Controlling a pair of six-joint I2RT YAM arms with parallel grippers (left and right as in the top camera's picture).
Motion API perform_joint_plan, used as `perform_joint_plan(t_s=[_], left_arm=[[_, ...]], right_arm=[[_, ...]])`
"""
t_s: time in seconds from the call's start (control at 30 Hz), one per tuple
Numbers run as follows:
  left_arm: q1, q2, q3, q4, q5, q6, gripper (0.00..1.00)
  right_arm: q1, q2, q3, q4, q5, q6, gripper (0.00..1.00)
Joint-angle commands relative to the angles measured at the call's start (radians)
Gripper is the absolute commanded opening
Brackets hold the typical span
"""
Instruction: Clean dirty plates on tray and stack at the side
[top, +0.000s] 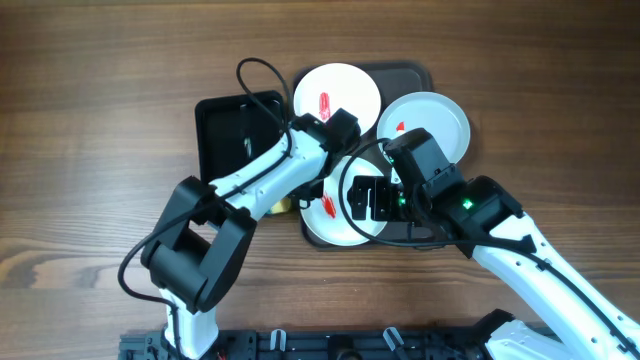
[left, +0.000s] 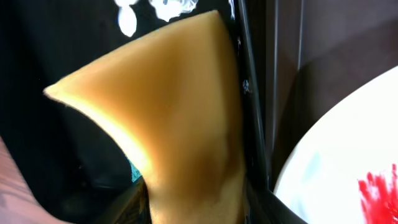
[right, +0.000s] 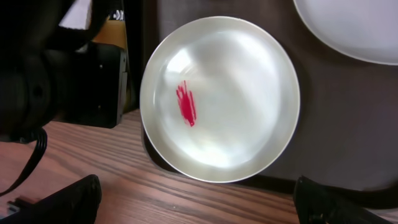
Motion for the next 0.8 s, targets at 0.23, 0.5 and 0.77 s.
perform_joint_plan(t_s=[0.23, 0.5, 0.77], left_arm=[[0.062, -0.066, 0.018, 0.084, 0.312, 0.058, 0.43], [0.122, -0.067, 0.019, 0.116, 0.460, 0.089, 0.43], [0.130, -0.067, 0.019, 0.158, 0.586, 0.111, 0.44]], right_arm=[[-0.001, 0.013, 0.015, -0.003, -0.017, 0.006, 1.00], [-0.001, 0.013, 0.015, -0.003, -0.016, 0.006, 0.99], [-0.001, 0.013, 0.015, -0.003, -0.020, 0.006, 1.00]])
